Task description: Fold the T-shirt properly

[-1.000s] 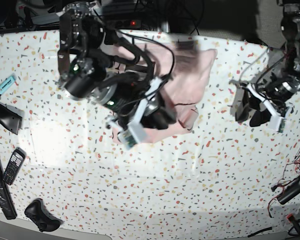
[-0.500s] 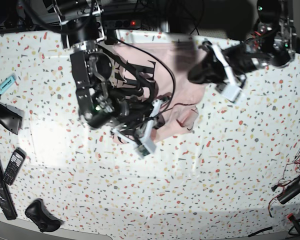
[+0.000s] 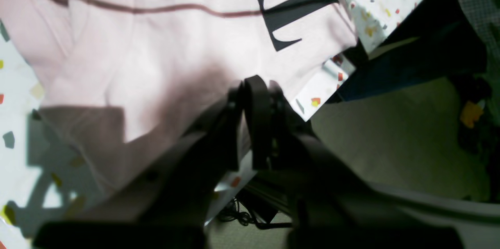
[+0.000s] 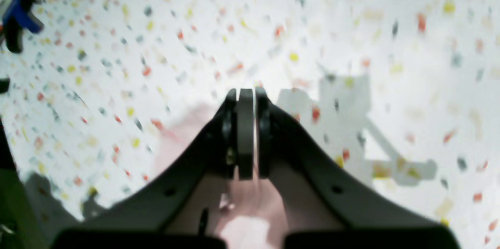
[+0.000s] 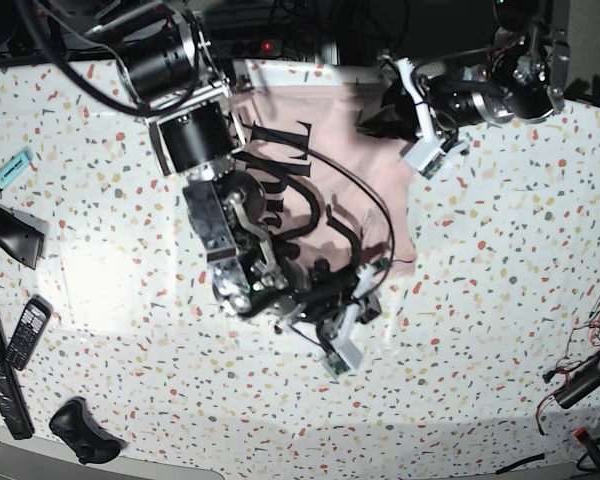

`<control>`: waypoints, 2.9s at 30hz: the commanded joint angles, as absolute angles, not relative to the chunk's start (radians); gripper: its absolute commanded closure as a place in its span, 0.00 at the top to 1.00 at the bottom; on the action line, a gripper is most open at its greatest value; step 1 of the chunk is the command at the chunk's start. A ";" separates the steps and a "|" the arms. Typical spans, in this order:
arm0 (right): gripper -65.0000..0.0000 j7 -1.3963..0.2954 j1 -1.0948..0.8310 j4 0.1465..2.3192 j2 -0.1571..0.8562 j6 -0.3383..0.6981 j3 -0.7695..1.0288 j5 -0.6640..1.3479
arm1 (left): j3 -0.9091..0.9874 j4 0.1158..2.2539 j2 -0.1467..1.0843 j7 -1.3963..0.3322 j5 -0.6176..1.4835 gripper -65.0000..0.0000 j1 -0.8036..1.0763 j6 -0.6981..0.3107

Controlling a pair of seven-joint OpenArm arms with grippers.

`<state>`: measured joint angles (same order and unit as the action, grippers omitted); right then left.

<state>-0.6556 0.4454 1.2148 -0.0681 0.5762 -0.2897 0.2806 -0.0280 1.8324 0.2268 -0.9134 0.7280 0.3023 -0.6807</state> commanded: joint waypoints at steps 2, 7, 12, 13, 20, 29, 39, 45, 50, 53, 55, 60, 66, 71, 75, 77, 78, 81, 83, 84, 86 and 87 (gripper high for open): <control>0.00 -0.727 0.503 1.235 -0.075 0.575 -0.287 0.287 | -0.026 1.851 0.234 -0.904 0.748 0.06 0.300 -0.682; 0.00 -0.965 0.517 1.328 -0.064 0.576 -0.284 0.287 | -0.026 1.851 0.233 -0.920 0.731 0.06 0.305 -0.682; 0.00 -1.108 0.508 1.383 -0.024 0.576 -0.258 0.287 | -0.026 1.841 0.234 -0.919 0.668 0.03 0.349 -0.651; 0.00 -1.108 0.500 1.383 -0.007 0.576 -0.254 0.287 | -0.026 1.841 0.234 -0.919 0.656 0.03 0.358 -0.652; 0.00 -1.119 0.435 1.384 0.120 0.576 -0.247 0.287 | -0.027 1.833 0.233 -0.884 0.610 0.03 0.382 -0.651; 0.00 -1.072 0.323 1.384 0.186 0.576 -0.247 0.287 | -0.026 1.546 0.233 -0.680 0.450 0.03 0.303 -0.590; 0.00 -0.928 0.196 1.430 0.180 0.572 -0.247 0.287 | -0.026 1.252 0.234 -0.623 0.295 0.03 0.008 -0.523; 0.00 -0.922 0.096 1.570 0.176 0.510 -0.247 0.291 | -0.026 1.144 0.272 -0.568 0.255 0.03 -0.123 -0.522; 0.00 -0.895 -0.011 1.676 0.124 0.510 -0.250 0.287 | -0.026 1.134 0.339 -0.553 0.365 0.03 -0.183 -0.524; 0.00 -0.867 -0.064 1.731 0.080 0.516 -0.250 0.258 | -0.026 1.143 0.382 -0.553 0.477 0.03 -0.198 -0.524; 0.00 -0.867 -0.084 1.763 0.055 0.516 -0.250 0.237 | -0.026 1.162 0.407 -0.553 0.546 0.03 -0.200 -0.532; 0.00 -0.868 -0.097 1.836 0.039 0.516 -0.246 0.241 | -0.025 1.274 0.458 -0.644 0.663 0.03 -0.199 -0.573; 0.00 -0.863 -0.092 1.913 0.039 0.516 -0.144 0.235 | -0.025 1.427 0.487 -0.685 0.654 0.03 -0.160 -0.565; 0.00 -0.882 -0.092 1.911 0.039 0.516 0.010 0.186 | -0.025 1.428 0.482 -0.684 0.655 0.03 -0.066 -0.538; 0.00 -0.950 -0.107 1.910 0.050 0.516 0.066 0.248 | -0.025 1.428 0.477 -0.685 0.654 0.03 0.002 -0.539; 0.00 -0.966 -0.134 1.909 0.050 0.520 0.061 0.263 | -0.025 1.428 0.470 -0.683 0.633 0.03 0.025 -0.539; 0.00 -0.961 -0.150 1.908 0.049 0.538 0.054 0.266 | -0.025 1.428 0.462 -0.679 0.603 0.03 0.033 -0.538; 0.00 -0.938 -0.194 1.908 0.044 0.558 0.020 0.265 | -0.025 1.428 0.433 -0.654 0.562 0.03 0.039 -0.538; 0.00 -0.939 -0.217 1.908 0.044 0.558 -0.009 0.265 | -0.025 1.428 0.413 -0.638 0.544 0.03 0.039 -0.538; 0.00 -0.938 -0.226 1.908 0.044 0.558 -0.023 0.265 | -0.025 1.428 0.404 -0.629 0.538 0.03 0.039 -0.538; 0.00 -0.928 -0.242 1.908 0.044 0.558 -0.049 0.265 | -0.025 1.428 0.389 -0.627 0.539 0.03 0.039 -0.538; 0.00 -0.926 -0.249 1.908 0.044 0.558 -0.063 0.265 | -0.025 1.428 0.381 -0.618 0.539 0.03 0.038 -0.538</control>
<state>-0.9463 -0.2565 1.8935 0.0444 0.5503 -0.0624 0.2527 -0.0277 1.4136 0.3740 -0.6273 0.5339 0.0475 -0.5331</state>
